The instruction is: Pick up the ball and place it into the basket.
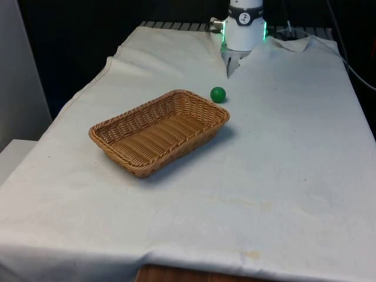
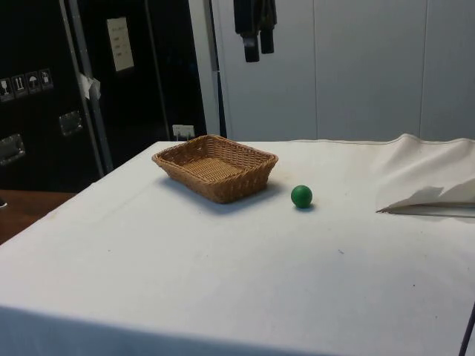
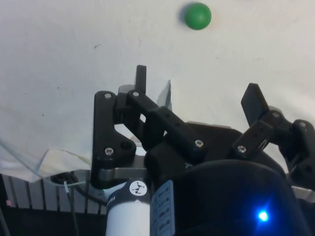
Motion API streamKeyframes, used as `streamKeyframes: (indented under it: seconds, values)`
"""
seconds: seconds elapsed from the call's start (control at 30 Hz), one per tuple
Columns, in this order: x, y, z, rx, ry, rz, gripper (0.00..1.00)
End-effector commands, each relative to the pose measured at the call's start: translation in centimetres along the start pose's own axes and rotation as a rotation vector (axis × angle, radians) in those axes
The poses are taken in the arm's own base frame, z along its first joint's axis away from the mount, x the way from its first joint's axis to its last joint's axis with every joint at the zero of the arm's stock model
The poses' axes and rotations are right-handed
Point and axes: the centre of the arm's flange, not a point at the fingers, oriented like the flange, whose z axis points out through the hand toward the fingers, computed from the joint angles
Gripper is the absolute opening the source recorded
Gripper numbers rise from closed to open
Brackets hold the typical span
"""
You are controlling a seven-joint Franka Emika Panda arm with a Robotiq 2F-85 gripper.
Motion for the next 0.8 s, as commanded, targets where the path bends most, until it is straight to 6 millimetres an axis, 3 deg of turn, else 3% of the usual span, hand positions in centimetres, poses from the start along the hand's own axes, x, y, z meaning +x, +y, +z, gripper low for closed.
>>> streamKeyframes:
  seconds: [0.0, 0.5, 0.77]
  values:
    - [-0.3, 0.2, 0.1, -0.001, 0.013, -0.001, 1.0]
    - [-1.9, 1.2, 2.9, 0.022, 0.005, 0.003, 1.0]
    - [-2.9, 1.7, 6.0, 0.047, 0.034, 0.004, 1.0]
